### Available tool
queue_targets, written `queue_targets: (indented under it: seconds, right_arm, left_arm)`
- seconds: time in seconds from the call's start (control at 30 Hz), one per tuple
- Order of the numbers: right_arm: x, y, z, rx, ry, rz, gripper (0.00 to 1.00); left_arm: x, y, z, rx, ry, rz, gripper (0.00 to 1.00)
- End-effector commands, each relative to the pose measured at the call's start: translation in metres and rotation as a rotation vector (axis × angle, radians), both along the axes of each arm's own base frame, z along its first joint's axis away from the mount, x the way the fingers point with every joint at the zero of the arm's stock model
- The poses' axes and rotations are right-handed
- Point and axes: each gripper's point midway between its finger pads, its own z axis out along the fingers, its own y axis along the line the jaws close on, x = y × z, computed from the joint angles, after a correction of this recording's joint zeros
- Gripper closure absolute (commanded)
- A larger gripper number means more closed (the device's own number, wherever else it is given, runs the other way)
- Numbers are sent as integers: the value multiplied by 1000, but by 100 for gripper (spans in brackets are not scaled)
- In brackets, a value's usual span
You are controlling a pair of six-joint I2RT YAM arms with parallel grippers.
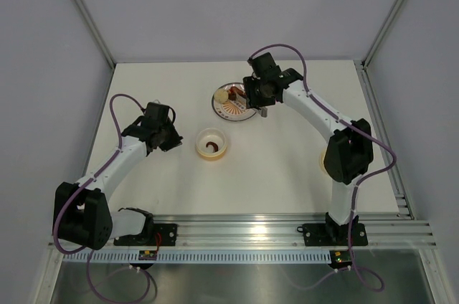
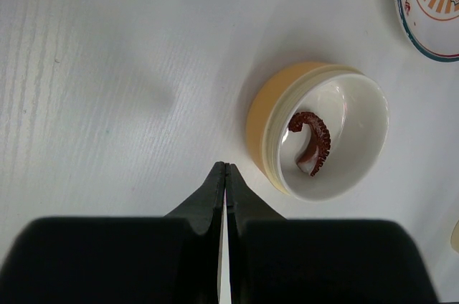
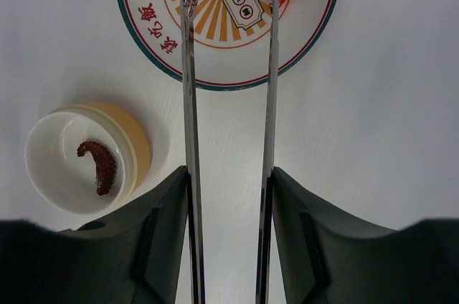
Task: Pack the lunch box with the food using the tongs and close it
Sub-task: Pick up the fake food from the plate.
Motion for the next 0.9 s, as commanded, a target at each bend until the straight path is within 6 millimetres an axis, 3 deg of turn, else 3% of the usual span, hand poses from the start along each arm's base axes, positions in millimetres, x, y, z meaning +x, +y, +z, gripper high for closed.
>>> queue_targets:
  seconds: [0.0, 0.87]
  right_arm:
    - [15, 2, 13, -4, -52, 0, 45]
    - [36, 11, -6, -16, -28, 7, 42]
  left_arm:
    - [4, -3, 6, -6, -23, -20, 100]
    - [3, -4, 3, -10, -19, -32, 100]
